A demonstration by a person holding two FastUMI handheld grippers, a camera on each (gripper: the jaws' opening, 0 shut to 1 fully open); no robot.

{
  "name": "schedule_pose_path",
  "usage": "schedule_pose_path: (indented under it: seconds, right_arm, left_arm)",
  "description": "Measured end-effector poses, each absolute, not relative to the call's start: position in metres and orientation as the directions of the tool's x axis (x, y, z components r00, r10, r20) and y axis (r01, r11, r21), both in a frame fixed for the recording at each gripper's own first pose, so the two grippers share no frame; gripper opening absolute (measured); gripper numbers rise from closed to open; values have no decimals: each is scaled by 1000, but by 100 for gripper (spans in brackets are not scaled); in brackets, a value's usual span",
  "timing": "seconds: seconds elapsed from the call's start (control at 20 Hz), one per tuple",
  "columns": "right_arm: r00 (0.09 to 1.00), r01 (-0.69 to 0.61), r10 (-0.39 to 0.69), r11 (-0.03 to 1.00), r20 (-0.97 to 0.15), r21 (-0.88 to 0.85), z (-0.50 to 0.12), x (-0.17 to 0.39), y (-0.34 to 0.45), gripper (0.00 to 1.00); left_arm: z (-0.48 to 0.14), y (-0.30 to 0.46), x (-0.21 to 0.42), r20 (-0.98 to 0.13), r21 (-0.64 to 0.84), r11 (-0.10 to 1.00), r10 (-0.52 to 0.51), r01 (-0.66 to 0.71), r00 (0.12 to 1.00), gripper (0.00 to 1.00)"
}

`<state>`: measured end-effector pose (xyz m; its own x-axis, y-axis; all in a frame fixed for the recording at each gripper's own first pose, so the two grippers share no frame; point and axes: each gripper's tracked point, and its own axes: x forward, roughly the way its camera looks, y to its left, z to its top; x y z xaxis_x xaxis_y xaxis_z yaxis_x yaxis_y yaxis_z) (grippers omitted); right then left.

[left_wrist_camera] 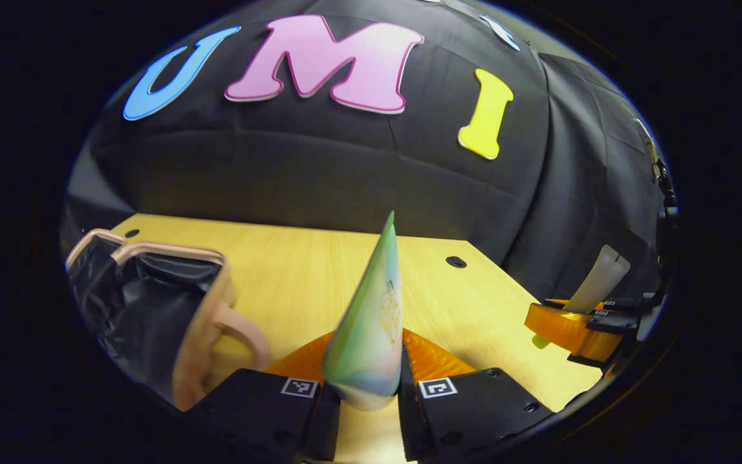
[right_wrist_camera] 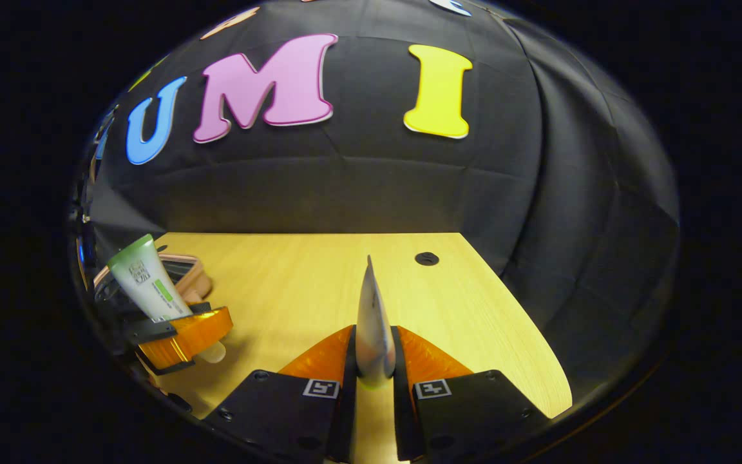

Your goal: First open the suitcase, pack the skin care products into it, and then close the suitcase.

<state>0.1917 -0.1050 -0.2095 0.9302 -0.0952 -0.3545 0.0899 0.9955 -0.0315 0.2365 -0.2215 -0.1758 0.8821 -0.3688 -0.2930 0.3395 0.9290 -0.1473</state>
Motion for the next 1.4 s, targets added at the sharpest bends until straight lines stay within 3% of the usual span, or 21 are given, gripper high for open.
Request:
schedule_pose_path:
  seconds: [0.2, 0.25, 0.4, 0.5, 0.75, 0.85, 1.15, 1.2, 1.25, 1.35, 1.4]
  right_arm:
    - [943, 3, -6, 1000, -333, -12, -196, 170, -42, 27]
    - [941, -18, 12, 1000, -338, -14, -196, 166, -28, 27]
    - [937, -77, 83, 997, -338, 29, -187, 160, 19, 27]
    - [935, -118, 126, 992, -330, 46, -179, 159, 50, 27]
    - [897, -242, 259, 966, -357, 94, -181, 157, 115, 27]
    - [875, -279, 299, 954, -382, 108, -186, 155, 132, 28]
    - [840, -304, 347, 938, -417, 168, -190, 161, 158, 27]
    - [835, -307, 353, 936, -422, 174, -188, 165, 161, 27]
    - [831, -311, 359, 933, -425, 181, -186, 167, 165, 27]
    - [818, -322, 374, 927, -437, 191, -184, 174, 173, 28]
    - [810, -329, 382, 924, -444, 194, -183, 179, 177, 28]
  left_arm:
    - [-132, -116, 216, -285, -132, 959, -278, 250, 917, 39]
    - [-130, -87, 216, -309, -133, 967, -249, 218, 918, 42]
    - [-150, -3, 232, -431, -54, 986, -163, 156, 887, 42]
    - [-183, 29, 246, -548, -3, 982, -159, 188, 821, 42]
    - [-264, 43, 255, -781, -66, 974, -186, 217, 596, 46]
    - [-287, 48, 257, -835, -74, 976, -172, 204, 522, 40]
    - [-279, 49, 271, -836, -148, 984, -180, 102, 519, 48]
    - [-273, 43, 268, -825, -183, 978, -208, 100, 526, 56]
    - [-261, 40, 266, -802, -202, 975, -218, 90, 557, 79]
    - [-226, 50, 265, -727, -197, 977, -198, 78, 657, 99]
    - [-201, 60, 263, -672, -182, 981, -177, 71, 719, 99]
